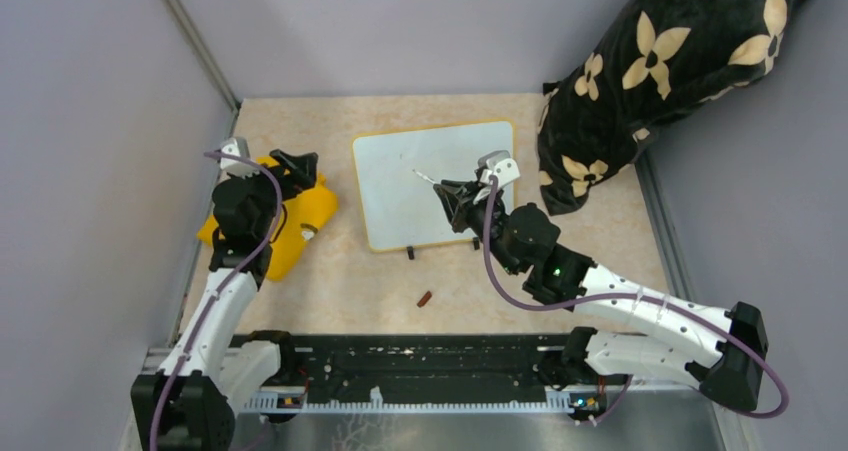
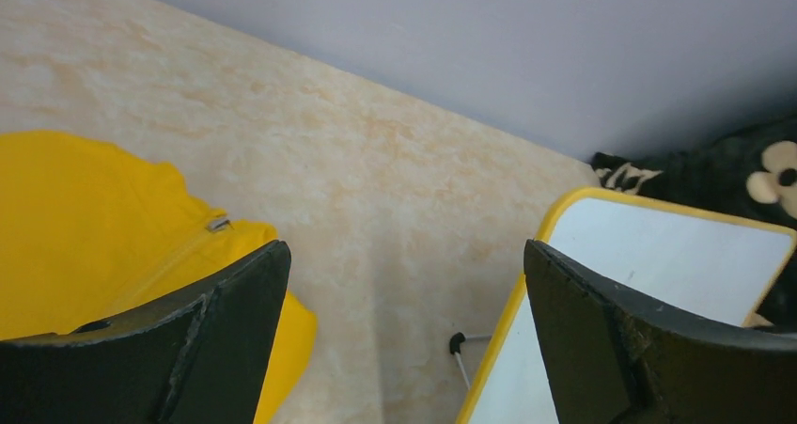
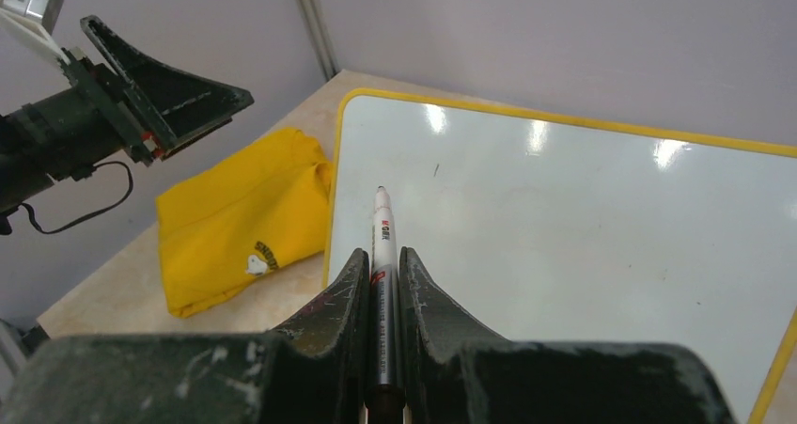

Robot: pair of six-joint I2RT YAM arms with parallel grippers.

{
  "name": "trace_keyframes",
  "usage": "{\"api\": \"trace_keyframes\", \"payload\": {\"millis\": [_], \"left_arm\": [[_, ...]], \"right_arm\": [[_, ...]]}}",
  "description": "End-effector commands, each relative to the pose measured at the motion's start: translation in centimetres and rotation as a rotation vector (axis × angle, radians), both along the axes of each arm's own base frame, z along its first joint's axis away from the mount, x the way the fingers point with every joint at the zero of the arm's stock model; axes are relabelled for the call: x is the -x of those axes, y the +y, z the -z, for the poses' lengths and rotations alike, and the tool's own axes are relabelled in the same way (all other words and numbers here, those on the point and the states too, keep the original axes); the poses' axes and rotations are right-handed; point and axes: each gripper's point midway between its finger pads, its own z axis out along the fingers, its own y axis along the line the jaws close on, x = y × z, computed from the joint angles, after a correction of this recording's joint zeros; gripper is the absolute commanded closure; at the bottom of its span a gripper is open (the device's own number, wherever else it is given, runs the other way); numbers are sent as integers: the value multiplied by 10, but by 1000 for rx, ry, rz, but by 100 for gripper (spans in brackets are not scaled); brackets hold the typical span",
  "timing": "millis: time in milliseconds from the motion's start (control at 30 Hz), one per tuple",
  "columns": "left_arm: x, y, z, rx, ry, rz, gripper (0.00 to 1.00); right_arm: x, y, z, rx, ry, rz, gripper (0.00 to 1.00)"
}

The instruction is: Write a sentence on the whiteboard

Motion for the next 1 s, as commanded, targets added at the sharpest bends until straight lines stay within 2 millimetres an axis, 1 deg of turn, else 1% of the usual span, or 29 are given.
{"api": "trace_keyframes", "payload": {"millis": [0,100,200,267,333,467,533,600,633,667,833,967], "left_arm": [[8,-41,-3,139,-84,267,1],[9,-64,-2,164,-82,415,1],[10,-75,1,145,-83,492,1],[19,-79,-3,125,-129,528,1],[23,-72,1,126,-159,482,1],[20,-53,23,113,-122,357,1],[13,-43,24,146,-102,283,1],[4,-32,29,180,-54,194,1],[2,-31,31,183,-34,179,1],[2,-34,32,178,-32,188,1],[13,-61,42,73,-68,386,1],[24,-93,39,115,-89,615,2]], "right_arm": [[3,2,-24,-47,-15,-15,100],[2,4,-28,-48,-19,-16,100],[1,5,-30,-48,-23,-15,100],[1,6,-30,-49,-24,-15,100],[1,6,-30,-44,-23,-15,100],[1,4,-30,-45,-32,-9,100],[0,2,-30,-53,-38,-1,100],[0,1,-31,-61,-40,2,100],[1,2,-32,-64,-41,-1,100],[0,2,-31,-65,-39,-3,100],[3,9,-31,-79,-31,-38,100],[3,13,-27,-89,-15,-49,100]]}}
